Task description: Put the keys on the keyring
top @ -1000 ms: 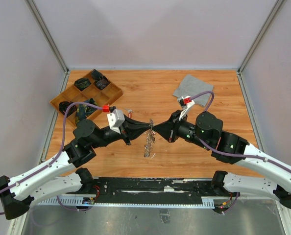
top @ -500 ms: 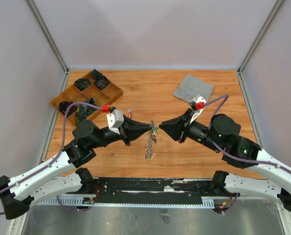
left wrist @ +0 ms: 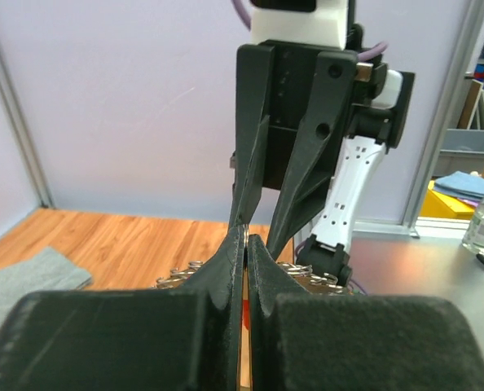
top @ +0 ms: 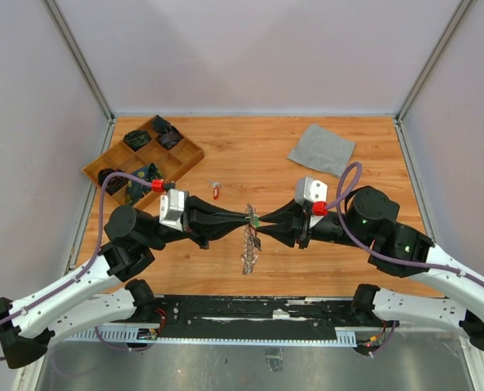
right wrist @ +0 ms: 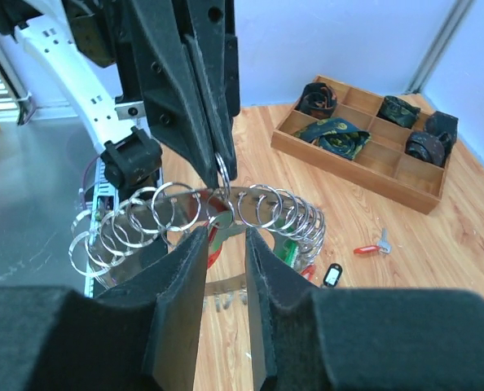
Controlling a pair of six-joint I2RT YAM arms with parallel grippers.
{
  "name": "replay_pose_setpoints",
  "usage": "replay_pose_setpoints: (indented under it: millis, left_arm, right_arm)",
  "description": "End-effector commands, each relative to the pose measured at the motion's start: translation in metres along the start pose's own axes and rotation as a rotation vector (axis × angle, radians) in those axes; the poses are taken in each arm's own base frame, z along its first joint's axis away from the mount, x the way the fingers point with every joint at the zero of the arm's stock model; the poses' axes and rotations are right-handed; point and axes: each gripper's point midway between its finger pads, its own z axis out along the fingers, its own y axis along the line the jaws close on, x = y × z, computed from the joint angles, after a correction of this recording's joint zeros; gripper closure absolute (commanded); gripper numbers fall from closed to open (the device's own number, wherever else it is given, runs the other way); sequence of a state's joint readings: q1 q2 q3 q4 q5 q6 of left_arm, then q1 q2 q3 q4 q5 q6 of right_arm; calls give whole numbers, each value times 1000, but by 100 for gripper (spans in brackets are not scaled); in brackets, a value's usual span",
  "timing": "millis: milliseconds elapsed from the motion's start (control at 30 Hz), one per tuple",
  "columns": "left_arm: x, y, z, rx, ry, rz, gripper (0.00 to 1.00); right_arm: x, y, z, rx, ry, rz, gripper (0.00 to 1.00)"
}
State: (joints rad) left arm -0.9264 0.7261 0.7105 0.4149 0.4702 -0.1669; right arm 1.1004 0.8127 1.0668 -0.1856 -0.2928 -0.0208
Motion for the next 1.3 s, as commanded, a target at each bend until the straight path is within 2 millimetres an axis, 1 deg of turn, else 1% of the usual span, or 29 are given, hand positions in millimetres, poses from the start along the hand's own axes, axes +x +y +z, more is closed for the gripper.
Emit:
replay_pose_setpoints:
  millis: [0, 133, 333, 567, 800, 1167, 1267]
  left_arm:
    - [-35, -22, -2, 95, -121, 51, 100]
    - [-36, -27, -4, 124, -130, 61, 100]
    - [-34, -27, -3, 131, -124, 61, 100]
    - [-32, -28, -2, 136, -122, 59, 99]
    - [-30, -28, 1, 150, -115, 56, 99]
    - [-33, -30, 2, 162, -124, 56, 99]
    - [-33, -31, 2, 169, -124, 56, 99]
  right_arm:
    - [-20, 14, -7, -93, -47, -85, 74]
    - [-29, 17, -10, -102, -73, -81, 75]
    - [-42, 18, -15, -96, -131, -67, 76]
    - [-50, 12, -15, -56, -170, -47, 76]
    - [-47, 17, -5, -100, -169, -32, 76]
    - [-36, 20, 2, -124, -128, -13, 77]
    - [-36, 20, 4, -128, -125, -7, 77]
